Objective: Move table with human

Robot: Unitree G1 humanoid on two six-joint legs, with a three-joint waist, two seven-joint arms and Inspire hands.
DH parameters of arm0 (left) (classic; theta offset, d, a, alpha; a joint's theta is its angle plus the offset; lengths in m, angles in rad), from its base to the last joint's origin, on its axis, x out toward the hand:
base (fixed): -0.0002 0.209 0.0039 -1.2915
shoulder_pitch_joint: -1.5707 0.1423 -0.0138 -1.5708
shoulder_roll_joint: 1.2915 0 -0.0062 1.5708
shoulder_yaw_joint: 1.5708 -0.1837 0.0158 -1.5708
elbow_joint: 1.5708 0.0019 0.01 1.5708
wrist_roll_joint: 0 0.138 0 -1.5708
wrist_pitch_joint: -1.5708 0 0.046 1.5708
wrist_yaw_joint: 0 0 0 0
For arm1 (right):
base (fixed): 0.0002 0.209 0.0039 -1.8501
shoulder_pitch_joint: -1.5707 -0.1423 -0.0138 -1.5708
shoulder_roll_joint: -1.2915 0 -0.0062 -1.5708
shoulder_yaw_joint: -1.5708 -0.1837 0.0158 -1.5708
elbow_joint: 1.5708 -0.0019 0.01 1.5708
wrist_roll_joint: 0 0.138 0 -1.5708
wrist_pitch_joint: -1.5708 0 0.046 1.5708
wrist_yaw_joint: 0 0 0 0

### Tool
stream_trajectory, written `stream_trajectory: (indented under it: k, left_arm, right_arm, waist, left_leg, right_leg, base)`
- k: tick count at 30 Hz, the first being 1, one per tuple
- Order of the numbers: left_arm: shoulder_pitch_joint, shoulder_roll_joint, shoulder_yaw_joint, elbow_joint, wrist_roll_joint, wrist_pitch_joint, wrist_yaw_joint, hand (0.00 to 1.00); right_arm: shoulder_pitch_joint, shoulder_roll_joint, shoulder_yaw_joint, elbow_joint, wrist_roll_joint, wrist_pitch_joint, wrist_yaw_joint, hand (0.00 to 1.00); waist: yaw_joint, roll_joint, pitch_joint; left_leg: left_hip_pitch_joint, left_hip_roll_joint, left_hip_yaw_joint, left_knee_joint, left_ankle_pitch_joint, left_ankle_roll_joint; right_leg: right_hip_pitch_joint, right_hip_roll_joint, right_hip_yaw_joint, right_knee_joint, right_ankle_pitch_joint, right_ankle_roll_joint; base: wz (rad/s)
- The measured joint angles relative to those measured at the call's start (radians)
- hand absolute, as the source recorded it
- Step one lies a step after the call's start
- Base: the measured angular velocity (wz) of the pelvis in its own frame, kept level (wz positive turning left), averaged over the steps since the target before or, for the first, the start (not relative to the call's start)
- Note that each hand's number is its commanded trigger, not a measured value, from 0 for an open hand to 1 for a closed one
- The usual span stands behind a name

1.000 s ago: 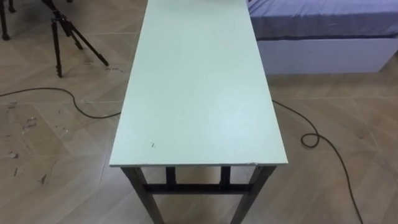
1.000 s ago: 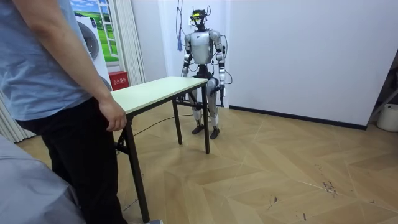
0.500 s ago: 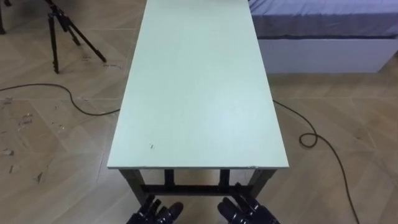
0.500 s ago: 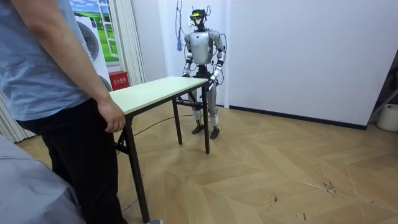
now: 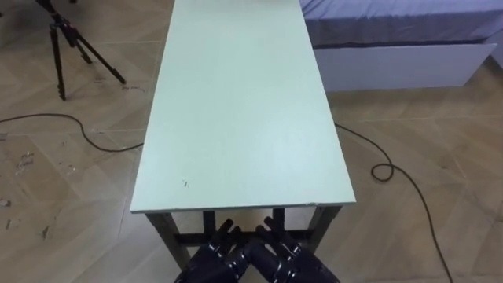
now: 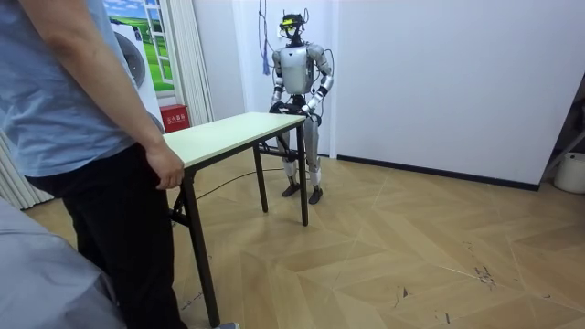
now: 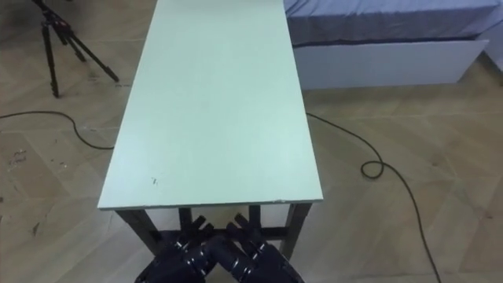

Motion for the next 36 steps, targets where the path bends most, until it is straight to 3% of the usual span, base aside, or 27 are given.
stream_trajectory:
  k: [5,10,13,21,23,26,32,36]
  left_arm:
    - [-0.05,0.011,0.008,0.0,0.001,0.002,0.004,0.0]
    - [-0.098,0.032,0.054,-0.019,-0.001,0.028,0.033,0.0]
    - [-0.102,0.037,0.064,-0.019,-0.001,0.038,0.051,0.0]
    - [-0.148,0.037,0.122,0.003,-0.001,0.111,0.116,0.0]
    - [-0.164,0.037,0.143,0.022,-0.002,0.115,0.136,0.0]
    - [-0.169,0.029,0.173,0.029,-0.014,0.127,0.16,0.0]
    - [-0.173,0.023,0.231,0.071,-0.14,0.133,0.198,0.0]
    - [-0.199,-0.008,0.254,0.106,-0.225,0.155,0.208,0.0]
  right_arm:
    - [-0.041,-0.018,-0.001,-0.015,-0.007,-0.001,-0.004,0.0]
    - [-0.066,-0.04,-0.015,-0.054,-0.006,0.012,-0.02,0.0]
    - [-0.079,-0.048,-0.02,-0.054,-0.004,0.016,-0.049,0.0]
    - [-0.159,-0.074,-0.029,-0.051,-0.054,0.085,-0.133,0.0]
    - [-0.172,-0.075,-0.03,-0.051,-0.06,0.099,-0.151,0.0]
    - [-0.185,-0.075,-0.033,-0.051,-0.08,0.112,-0.177,0.0]
    - [-0.189,-0.064,-0.053,-0.051,-0.077,0.132,-0.221,0.0]
    - [-0.186,-0.062,-0.061,-0.05,-0.018,0.141,-0.236,0.0]
  waist:
    - [0.007,0.002,0.001]
    - [0.007,0.006,0.0127]
    - [0.01,0.006,0.0135]
    - [0.011,0.005,0.0137]
    - [0.012,0.005,0.0137]
    - [0.011,0.004,0.0131]
    - [0.016,-0.002,0.0112]
    - [0.033,-0.004,0.0109]
  left_leg:
    - [0.014,0.0,-0.003,0.0,0.001,0.0]
    - [0.036,0.0,-0.001,-0.008,0.001,0.0]
    - [0.037,0.0,0.002,-0.01,0.001,0.0]
    - [0.037,0.001,0.003,-0.004,0.002,-0.001]
    - [0.037,0.001,0.004,-0.003,0.003,-0.001]
    - [0.038,0.0,0.004,-0.003,0.003,-0.001]
    - [0.038,0.0,0.001,-0.003,0.003,-0.001]
    - [0.038,0.001,0.0,-0.004,0.003,-0.001]
  right_leg:
    - [0.005,0.0,0.009,-0.002,0.0,0.0]
    - [0.028,0.0,0.01,-0.007,0.0,0.0]
    - [0.027,0.001,0.01,-0.006,0.0,0.0]
    - [0.03,0.001,0.008,-0.006,0.0,0.0]
    - [0.03,0.001,0.008,-0.006,0.0,0.0]
    - [0.03,0.0,0.008,-0.005,0.0,0.0]
    - [0.029,0.0,0.001,-0.005,0.0,0.0]
    - [0.028,0.0,0.0,-0.006,0.0,0.0]
  base:
    - [-0.03]
    - [0.0]
    - [0.0]
    - [0.0]
    - [0.0]
    - [0.0]
    - [0.0]
    - [0.0]
